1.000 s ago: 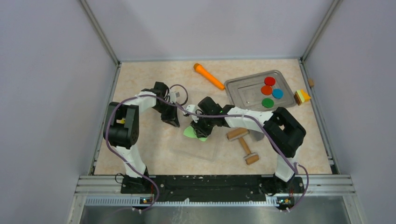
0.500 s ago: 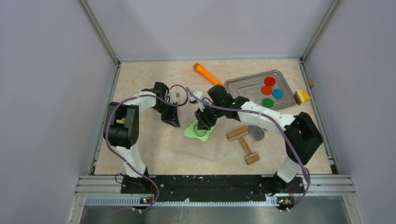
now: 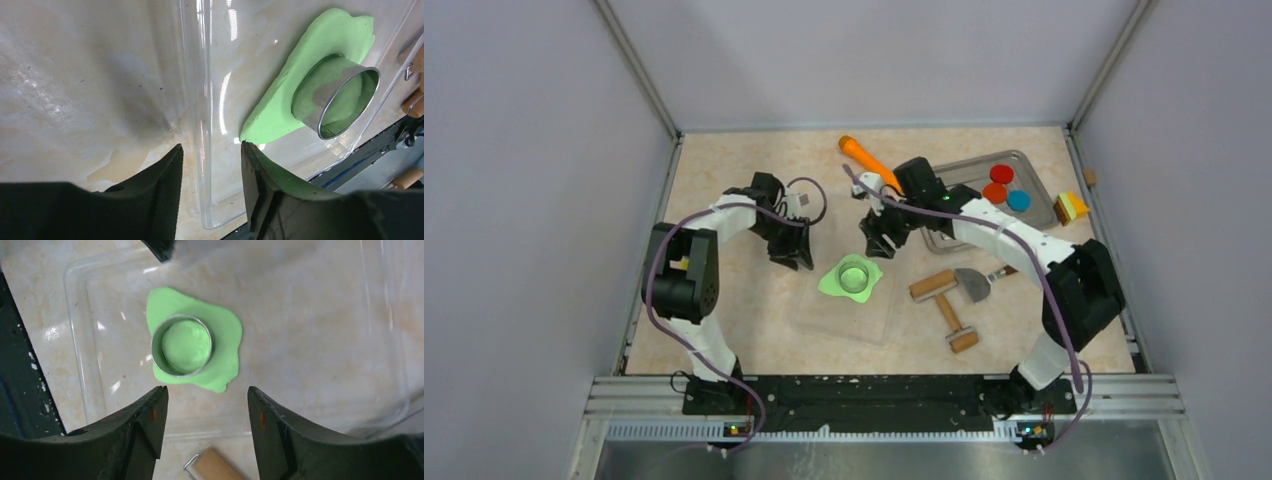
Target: Roll out the dumpling wrappers from the dough
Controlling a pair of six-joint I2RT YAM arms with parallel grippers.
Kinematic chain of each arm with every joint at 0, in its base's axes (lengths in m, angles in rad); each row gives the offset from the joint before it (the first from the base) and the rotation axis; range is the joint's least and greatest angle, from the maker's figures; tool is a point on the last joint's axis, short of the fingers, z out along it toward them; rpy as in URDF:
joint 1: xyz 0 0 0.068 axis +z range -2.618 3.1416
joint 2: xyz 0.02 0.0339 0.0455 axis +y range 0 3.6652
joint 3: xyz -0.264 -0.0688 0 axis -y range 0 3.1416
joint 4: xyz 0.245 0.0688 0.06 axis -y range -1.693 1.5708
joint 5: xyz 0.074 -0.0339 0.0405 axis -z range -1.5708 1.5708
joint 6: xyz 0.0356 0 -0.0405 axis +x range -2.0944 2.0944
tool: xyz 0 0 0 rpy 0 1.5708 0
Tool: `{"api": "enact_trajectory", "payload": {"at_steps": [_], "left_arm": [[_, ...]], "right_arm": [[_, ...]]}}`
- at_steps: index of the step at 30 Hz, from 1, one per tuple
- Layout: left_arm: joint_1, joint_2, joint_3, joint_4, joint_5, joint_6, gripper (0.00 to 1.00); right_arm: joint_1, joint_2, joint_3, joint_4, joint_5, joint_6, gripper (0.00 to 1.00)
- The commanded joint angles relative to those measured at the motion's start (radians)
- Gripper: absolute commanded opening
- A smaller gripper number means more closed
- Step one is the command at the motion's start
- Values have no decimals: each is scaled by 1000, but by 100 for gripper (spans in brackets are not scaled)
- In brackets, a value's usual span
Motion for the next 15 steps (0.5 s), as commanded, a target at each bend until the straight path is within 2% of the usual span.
{"api": "enact_trajectory", "payload": {"at_steps": [1, 4, 7, 12, 15], "left_arm": [[14, -17, 19, 1, 13, -38, 50], [27, 23, 23, 4, 43, -62, 49], [35, 61, 43, 0, 64, -74, 42], [48, 103, 63, 6, 107, -106, 26], [48, 121, 77, -2, 132, -105, 22]], "right_arm": [[142, 66, 197, -55, 75, -295, 63], [250, 196, 327, -168, 162, -393, 64], [315, 322, 444, -256, 191, -406, 64], [378, 410, 471, -259, 228, -460, 66], [387, 470, 507, -290, 253, -468, 68]]}}
